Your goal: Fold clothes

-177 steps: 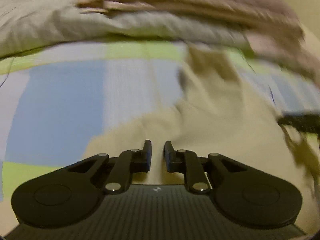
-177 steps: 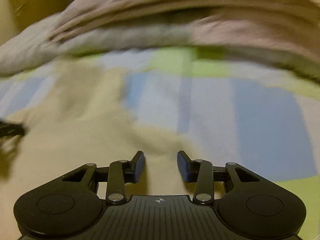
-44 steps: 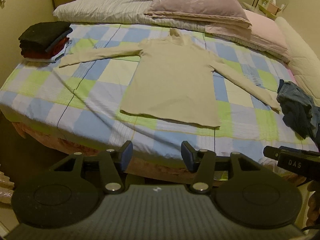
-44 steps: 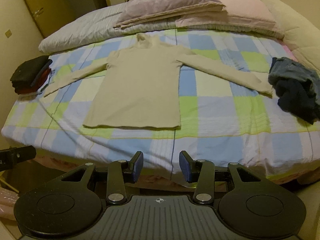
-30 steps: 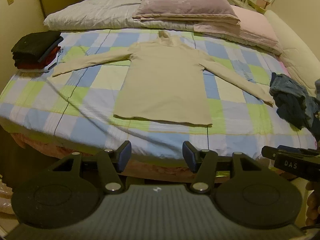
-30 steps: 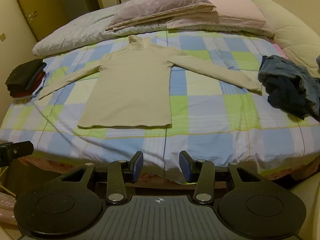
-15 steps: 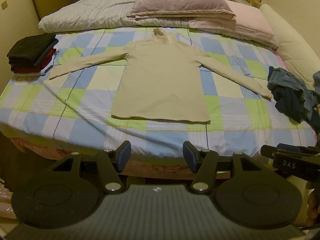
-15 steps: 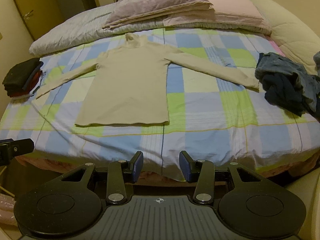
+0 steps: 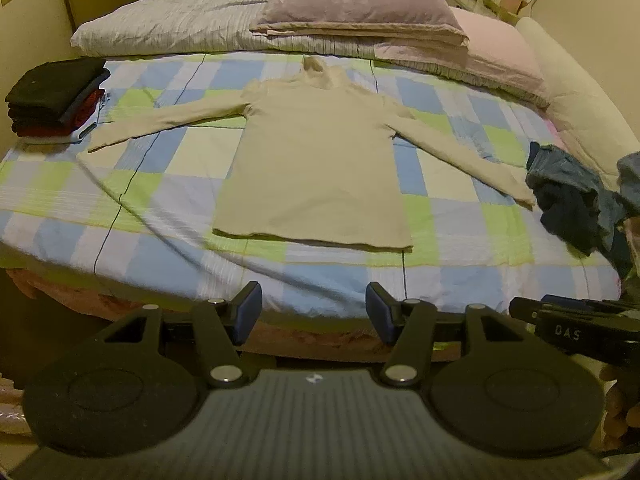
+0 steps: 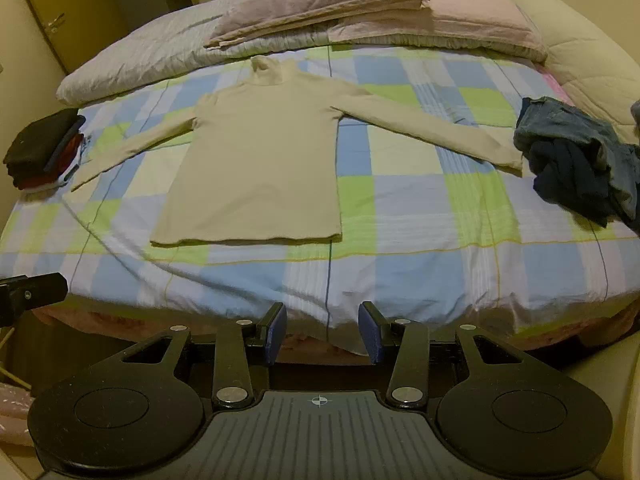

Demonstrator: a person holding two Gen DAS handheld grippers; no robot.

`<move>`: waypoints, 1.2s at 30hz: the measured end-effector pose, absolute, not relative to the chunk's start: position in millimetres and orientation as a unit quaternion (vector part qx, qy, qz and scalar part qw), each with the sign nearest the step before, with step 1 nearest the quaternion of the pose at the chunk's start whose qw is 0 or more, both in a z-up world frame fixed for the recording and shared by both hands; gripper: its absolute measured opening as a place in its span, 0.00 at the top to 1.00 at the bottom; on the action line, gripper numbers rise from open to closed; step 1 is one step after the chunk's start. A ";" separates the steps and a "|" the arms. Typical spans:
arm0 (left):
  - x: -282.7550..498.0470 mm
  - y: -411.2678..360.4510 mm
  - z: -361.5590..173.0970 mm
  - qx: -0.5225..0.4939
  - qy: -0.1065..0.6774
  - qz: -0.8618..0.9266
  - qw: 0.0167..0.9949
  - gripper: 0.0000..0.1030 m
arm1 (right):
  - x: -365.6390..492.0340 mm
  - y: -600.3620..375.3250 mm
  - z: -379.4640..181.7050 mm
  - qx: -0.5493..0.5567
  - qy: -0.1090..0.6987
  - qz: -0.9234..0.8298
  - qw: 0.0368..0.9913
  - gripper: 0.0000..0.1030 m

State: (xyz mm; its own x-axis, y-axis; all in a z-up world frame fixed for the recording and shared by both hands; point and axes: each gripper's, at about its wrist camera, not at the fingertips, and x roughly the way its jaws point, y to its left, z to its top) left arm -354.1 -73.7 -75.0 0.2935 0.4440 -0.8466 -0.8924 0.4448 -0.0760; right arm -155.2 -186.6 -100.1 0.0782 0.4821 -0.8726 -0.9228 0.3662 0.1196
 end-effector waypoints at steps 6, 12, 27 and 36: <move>-358.5 -63.8 -77.9 -0.293 0.384 0.443 0.755 0.48 | -152.5 -170.1 -98.8 -0.241 0.446 0.516 0.691 0.58; -349.0 -16.9 -90.1 -0.302 0.380 0.443 0.753 0.48 | -135.5 -139.3 -101.8 -0.226 0.446 0.508 0.702 0.58; -304.6 205.6 -129.3 -0.321 0.378 0.348 0.796 0.56 | -81.8 29.7 -135.3 -0.084 0.520 0.465 0.712 0.58; -276.2 343.1 -207.2 -0.316 0.399 0.316 0.801 0.64 | -70.9 135.7 -214.2 -0.131 0.526 0.463 0.702 0.58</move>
State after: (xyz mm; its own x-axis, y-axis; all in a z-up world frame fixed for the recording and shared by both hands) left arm -276.2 343.1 -207.2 0.4818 0.2548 -0.8384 -0.7586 0.6003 -0.2535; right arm -70.9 135.7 -214.2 0.0192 0.5116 -0.8590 -0.7870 0.5376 0.3026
